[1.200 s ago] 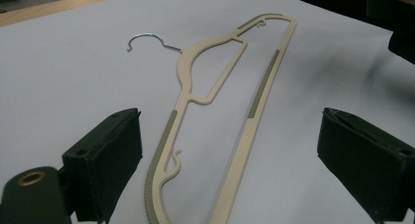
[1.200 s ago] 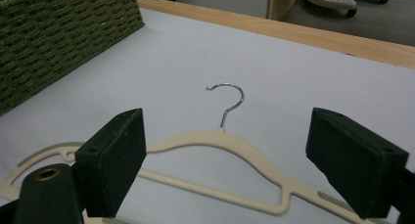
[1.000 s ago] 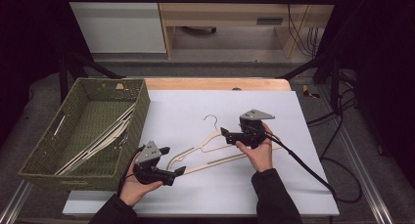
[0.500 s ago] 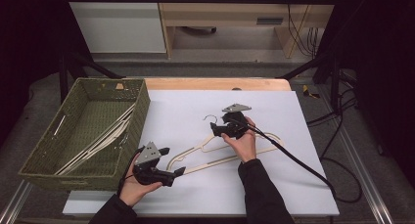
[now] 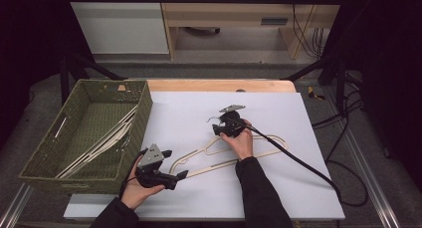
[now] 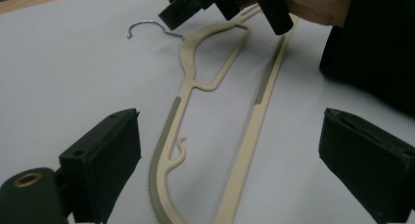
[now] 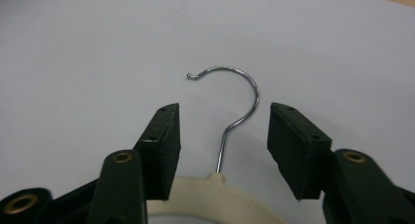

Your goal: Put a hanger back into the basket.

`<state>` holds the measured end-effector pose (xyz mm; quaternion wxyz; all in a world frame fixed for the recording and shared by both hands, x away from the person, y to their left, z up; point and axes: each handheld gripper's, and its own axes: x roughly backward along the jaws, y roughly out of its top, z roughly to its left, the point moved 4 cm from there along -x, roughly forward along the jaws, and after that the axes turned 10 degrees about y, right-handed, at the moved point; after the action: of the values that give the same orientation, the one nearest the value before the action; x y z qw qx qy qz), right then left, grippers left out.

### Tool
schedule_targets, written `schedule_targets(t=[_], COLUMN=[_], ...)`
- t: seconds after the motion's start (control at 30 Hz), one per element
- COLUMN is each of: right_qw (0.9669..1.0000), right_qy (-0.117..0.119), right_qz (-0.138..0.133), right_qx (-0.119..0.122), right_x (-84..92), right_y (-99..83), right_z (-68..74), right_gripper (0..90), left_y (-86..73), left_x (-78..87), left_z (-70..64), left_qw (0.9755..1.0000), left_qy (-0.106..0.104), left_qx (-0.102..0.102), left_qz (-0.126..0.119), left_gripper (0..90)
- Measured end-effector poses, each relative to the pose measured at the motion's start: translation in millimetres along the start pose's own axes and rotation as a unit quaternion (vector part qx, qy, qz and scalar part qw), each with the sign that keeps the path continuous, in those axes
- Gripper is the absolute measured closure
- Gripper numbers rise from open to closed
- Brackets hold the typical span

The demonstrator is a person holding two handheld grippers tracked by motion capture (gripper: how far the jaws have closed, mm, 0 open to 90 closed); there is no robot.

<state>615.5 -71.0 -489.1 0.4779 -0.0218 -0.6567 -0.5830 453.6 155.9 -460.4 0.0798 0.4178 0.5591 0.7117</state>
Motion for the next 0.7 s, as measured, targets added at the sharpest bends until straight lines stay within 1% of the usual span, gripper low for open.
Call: schedule_targets(t=[0.1, 0.27, 0.37, 0.4, 0.5, 0.57, 0.63, 0.7], right_qw=[0.9999, 0.9997, 0.9993, 0.9993, 0.9994, 0.9993, 0.9993, 0.9993], right_qy=[-0.003, -0.005, -0.016, -0.016, -0.010, -0.011, -0.009, -0.007], right_qz=[0.009, 0.023, 0.034, 0.034, 0.032, 0.033, 0.035, 0.036], right_qx=[-0.003, 0.005, 0.008, 0.009, 0.010, 0.012, 0.004, 0.004], right_x=[-4.6, -11.3, -14.4, -14.8, -15.1, -15.2, -15.0, -14.9], right_y=[-0.8, -3.8, -6.9, -7.3, -7.4, -7.6, -7.4, -7.1], right_z=[-1.8, -1.6, -2.7, -2.9, -1.6, -0.9, -0.7, -1.4], right_gripper=[53.4, 61.4, 65.1, 65.6, 72.3, 74.0, 75.3, 77.3], left_y=[0.0, -0.4, -0.6, -0.5, -0.4, -0.3, -0.3, -0.4], left_x=[0.3, -0.2, -0.3, -0.2, -0.2, -0.2, -0.4, -0.4], left_z=[0.2, 0.0, -0.1, 0.1, 0.1, -0.6, -1.3, -1.7], left_qw=[1.0000, 1.0000, 1.0000, 1.0000, 1.0000, 1.0000, 1.0000, 1.0000], left_qy=[0.000, -0.001, -0.001, 0.000, 0.000, -0.001, -0.001, -0.001], left_qx=[0.001, 0.001, 0.001, 0.001, 0.002, 0.002, 0.002, 0.001], left_qz=[0.000, 0.001, 0.002, 0.001, 0.001, 0.001, 0.000, 0.001], left_gripper=[8.5, 8.7, 8.7, 8.8, 8.9, 9.0, 9.0, 9.0])
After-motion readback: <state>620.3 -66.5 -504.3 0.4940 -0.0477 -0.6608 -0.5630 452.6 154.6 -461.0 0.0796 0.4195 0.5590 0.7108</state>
